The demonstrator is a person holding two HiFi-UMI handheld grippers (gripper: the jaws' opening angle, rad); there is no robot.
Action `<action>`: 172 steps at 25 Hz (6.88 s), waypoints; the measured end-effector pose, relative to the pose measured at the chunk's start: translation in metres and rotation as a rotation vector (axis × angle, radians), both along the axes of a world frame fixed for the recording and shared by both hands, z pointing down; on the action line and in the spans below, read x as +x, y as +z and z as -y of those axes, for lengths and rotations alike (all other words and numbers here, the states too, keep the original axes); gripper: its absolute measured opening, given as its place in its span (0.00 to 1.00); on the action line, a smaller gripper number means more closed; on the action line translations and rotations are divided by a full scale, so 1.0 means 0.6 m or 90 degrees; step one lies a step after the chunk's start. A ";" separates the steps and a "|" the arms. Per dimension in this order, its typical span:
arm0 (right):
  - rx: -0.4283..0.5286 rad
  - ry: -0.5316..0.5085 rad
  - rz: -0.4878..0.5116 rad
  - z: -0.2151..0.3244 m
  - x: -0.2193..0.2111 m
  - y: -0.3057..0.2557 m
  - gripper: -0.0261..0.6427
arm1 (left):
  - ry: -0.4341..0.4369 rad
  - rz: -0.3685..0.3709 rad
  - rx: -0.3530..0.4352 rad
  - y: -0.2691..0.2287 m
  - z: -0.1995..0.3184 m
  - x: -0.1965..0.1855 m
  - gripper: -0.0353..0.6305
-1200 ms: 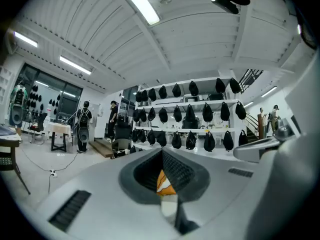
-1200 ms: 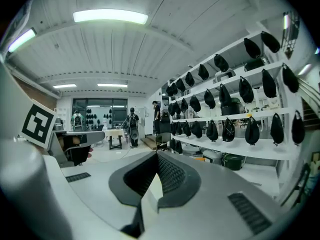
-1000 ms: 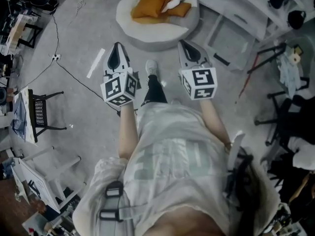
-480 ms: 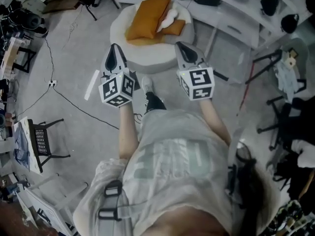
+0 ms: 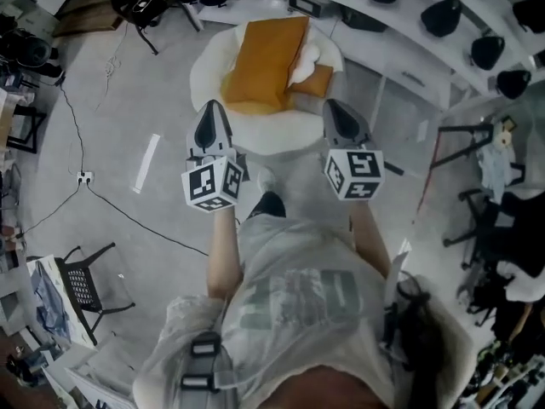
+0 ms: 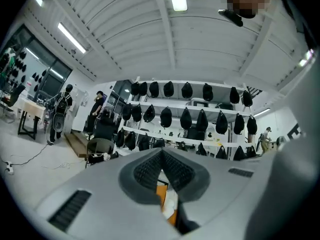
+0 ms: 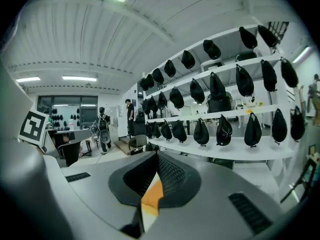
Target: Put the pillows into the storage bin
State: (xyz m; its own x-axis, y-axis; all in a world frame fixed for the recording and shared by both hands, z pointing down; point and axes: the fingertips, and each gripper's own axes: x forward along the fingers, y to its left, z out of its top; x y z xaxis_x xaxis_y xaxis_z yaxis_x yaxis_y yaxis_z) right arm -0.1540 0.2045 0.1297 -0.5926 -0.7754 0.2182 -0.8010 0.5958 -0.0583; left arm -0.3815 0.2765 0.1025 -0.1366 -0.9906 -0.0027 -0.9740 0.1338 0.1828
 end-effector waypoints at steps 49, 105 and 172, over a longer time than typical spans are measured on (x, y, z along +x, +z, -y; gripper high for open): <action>-0.120 0.150 0.039 0.404 -0.308 0.096 0.47 | 0.245 -0.114 -0.133 0.163 0.516 -0.263 0.44; -0.357 0.181 -0.139 0.544 -0.157 0.494 0.06 | 0.199 -0.271 -0.434 0.585 0.568 -0.156 0.07; -0.193 0.374 -0.258 0.551 1.149 0.818 0.06 | 0.464 -0.208 -0.349 0.900 0.666 1.144 0.07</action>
